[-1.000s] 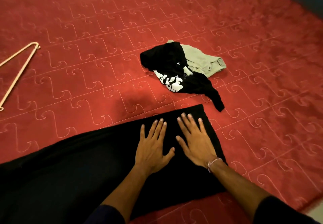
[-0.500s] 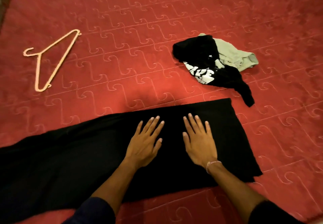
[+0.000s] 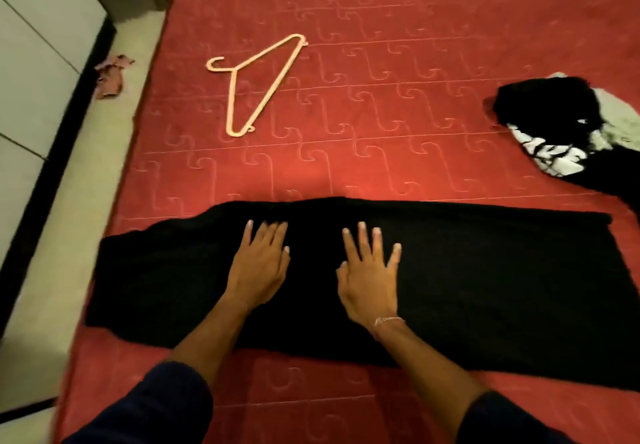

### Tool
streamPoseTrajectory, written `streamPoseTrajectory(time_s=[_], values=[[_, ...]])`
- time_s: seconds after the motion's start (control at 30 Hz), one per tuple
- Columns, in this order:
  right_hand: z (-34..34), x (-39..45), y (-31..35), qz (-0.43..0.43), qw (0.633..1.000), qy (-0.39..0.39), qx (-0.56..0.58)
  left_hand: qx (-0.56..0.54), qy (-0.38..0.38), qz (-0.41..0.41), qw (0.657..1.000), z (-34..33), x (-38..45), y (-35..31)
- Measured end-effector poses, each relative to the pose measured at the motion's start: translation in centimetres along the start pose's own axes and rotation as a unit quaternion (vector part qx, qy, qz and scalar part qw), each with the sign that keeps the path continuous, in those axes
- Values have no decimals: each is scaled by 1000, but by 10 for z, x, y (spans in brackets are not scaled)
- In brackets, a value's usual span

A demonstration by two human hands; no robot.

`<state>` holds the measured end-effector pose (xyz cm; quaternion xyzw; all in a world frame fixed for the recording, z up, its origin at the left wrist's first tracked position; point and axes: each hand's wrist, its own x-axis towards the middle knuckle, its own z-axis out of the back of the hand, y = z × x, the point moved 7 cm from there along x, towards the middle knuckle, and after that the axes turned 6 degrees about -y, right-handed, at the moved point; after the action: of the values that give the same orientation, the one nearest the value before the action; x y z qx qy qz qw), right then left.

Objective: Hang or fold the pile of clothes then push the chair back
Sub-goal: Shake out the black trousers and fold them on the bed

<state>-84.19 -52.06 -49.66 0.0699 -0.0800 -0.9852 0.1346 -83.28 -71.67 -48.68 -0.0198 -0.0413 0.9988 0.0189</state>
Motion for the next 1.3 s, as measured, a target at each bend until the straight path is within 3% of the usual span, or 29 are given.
streamPoseTrajectory(time_s=[0.1,0.13,0.3,0.4,0.47,0.6,0.77,0.9,1.0,1.1,1.2,1.3], values=[[6,11,19,-122,992,-9,1,22,-6,51,998,9,-19,72],[9,16,33,-128,991,-18,18,20,-6,60,998,10,-23,88],[22,38,155,129,985,-96,68,-13,-8,59,998,12,-26,129],[31,73,160,12,986,-151,68,-29,-11,55,998,11,-32,144],[31,98,146,-30,990,-129,58,-28,-20,52,998,13,-39,152],[40,139,141,46,992,-89,75,-5,-21,44,999,10,-55,176],[33,168,144,38,995,-71,51,26,-42,66,997,14,-68,196],[31,146,159,-9,988,-154,24,54,-24,99,993,16,-69,201],[23,99,204,110,973,-201,4,71,-29,159,984,24,-70,207],[-3,47,246,226,960,-162,25,76,-42,252,964,37,-81,222],[-23,33,250,186,977,-96,43,67,-40,326,942,44,-96,238],[-25,47,235,115,992,-47,-7,31,-34,359,932,43,-106,248]])
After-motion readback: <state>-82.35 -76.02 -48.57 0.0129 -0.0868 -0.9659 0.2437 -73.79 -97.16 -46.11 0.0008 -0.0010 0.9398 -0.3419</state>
